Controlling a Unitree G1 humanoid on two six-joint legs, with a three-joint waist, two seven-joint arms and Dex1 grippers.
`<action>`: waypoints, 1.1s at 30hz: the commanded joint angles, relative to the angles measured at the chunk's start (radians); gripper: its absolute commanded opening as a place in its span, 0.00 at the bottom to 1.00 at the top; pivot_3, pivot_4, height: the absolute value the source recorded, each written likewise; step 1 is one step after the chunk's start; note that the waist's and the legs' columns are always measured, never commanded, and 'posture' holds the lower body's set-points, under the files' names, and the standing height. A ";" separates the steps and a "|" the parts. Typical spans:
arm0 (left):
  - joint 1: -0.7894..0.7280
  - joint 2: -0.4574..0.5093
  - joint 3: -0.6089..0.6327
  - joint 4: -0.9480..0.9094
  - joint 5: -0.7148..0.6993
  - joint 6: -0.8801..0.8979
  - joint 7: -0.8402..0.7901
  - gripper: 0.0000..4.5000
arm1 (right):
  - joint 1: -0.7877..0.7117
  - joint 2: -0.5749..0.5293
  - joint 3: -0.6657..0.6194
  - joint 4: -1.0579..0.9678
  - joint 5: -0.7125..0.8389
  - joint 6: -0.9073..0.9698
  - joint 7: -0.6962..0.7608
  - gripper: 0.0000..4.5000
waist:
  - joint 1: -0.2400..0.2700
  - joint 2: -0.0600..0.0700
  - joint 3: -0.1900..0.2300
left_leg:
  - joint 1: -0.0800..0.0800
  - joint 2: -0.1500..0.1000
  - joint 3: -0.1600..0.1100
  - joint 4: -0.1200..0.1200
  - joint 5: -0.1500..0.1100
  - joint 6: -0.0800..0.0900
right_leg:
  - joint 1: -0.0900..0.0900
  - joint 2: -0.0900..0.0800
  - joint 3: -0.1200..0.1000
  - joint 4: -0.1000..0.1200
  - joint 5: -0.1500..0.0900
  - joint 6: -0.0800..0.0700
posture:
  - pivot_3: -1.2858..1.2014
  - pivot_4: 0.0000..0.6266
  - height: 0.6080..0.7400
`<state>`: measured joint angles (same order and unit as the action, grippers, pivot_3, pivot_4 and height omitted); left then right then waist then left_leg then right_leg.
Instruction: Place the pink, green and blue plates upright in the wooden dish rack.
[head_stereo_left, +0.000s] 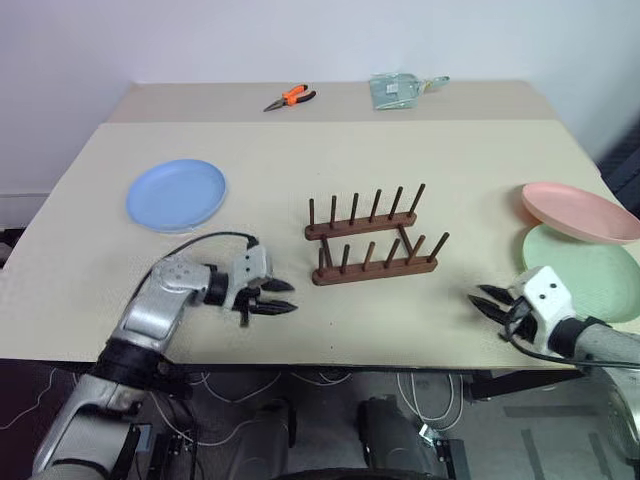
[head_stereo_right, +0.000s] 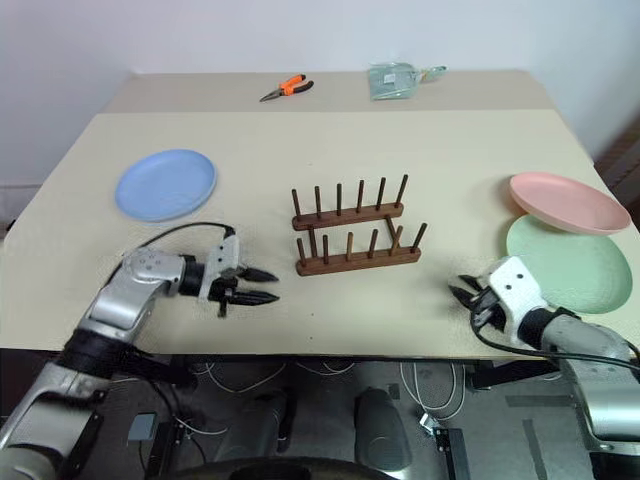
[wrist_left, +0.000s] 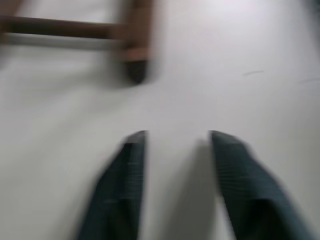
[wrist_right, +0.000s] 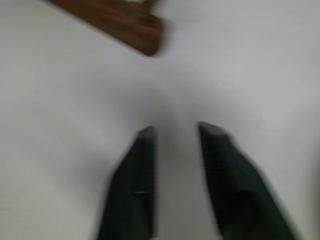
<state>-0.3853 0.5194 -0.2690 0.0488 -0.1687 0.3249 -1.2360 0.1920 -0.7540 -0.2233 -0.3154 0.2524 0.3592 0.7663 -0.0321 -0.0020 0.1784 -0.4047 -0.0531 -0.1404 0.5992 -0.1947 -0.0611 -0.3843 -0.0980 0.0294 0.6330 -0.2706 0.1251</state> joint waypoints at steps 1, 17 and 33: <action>-0.005 -0.058 -0.069 -0.018 0.055 0.034 0.097 0.20 | -0.052 0.041 0.082 -0.040 -0.040 0.010 -0.048 0.03 | 0.015 -0.001 0.000 | 0.000 0.000 0.000 0.001 0.000 0.000 | 0.001 0.000 0.000 -0.001 0.000 0.000 | 0.52 0.24 1.00; -0.205 -0.248 -0.048 0.492 0.255 -0.192 0.629 0.20 | -0.454 0.260 0.281 0.443 -0.327 -0.099 -0.383 0.03 | 0.016 -0.015 -0.013 | 0.015 -0.001 0.000 0.000 0.000 0.000 | 0.015 -0.001 0.000 -0.003 -0.001 0.001 | 0.52 0.24 1.00; -0.116 -0.224 0.001 0.121 0.059 -0.349 0.431 0.19 | -0.307 -0.292 0.017 0.330 -0.474 -0.255 -0.259 0.62 | 0.020 -0.011 -0.009 | 0.010 -0.001 0.001 -0.004 -0.001 0.000 | 0.010 -0.001 0.000 -0.004 -0.001 0.002 | 0.52 0.24 1.00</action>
<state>-0.4905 0.2930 -0.2825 0.2332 -0.0748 -0.0244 -0.7770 -0.1115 -1.0195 -0.2017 -0.0214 -0.1667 0.1280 0.5275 -0.0122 -0.0126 0.1694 -0.3951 -0.0544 -0.1388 0.5960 -0.1958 -0.0608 -0.3744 -0.0998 0.0292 0.6283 -0.2721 0.1266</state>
